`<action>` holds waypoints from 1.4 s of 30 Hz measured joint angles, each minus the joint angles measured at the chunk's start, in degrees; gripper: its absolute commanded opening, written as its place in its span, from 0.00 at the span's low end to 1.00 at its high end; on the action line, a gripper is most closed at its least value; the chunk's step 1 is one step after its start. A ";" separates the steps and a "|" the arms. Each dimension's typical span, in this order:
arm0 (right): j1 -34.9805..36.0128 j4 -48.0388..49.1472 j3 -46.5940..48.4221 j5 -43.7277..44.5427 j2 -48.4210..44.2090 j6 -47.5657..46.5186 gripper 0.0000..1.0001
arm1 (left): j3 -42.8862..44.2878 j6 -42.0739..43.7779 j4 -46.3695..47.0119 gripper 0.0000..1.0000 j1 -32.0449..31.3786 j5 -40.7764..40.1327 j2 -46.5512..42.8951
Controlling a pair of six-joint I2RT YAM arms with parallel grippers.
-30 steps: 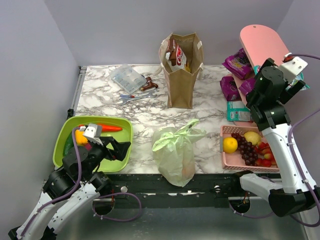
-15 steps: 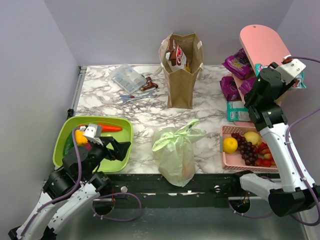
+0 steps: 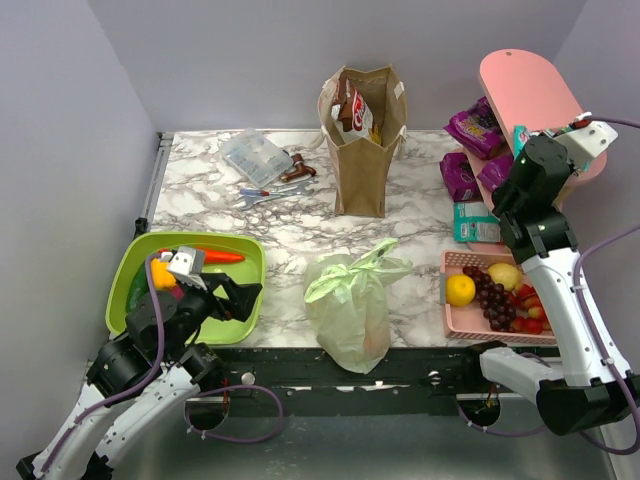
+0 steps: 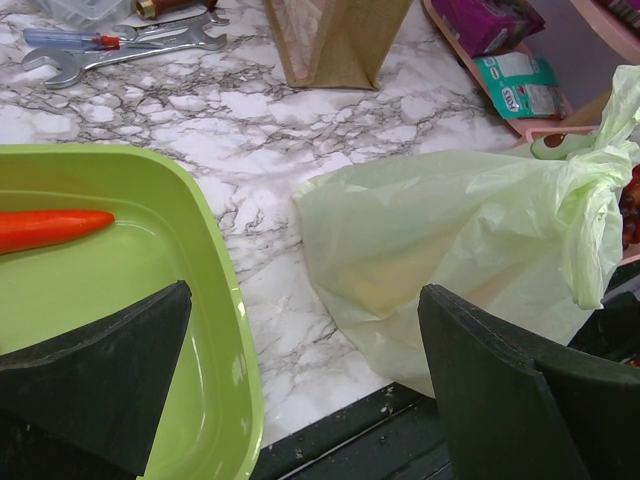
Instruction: Place the food into the grocery bag and tie it
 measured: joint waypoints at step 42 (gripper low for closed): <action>-0.09 -1.79 -0.07 -41.35 1.79 7.67 0.01 | 0.00 -0.02 -0.02 0.99 0.00 -0.09 1.55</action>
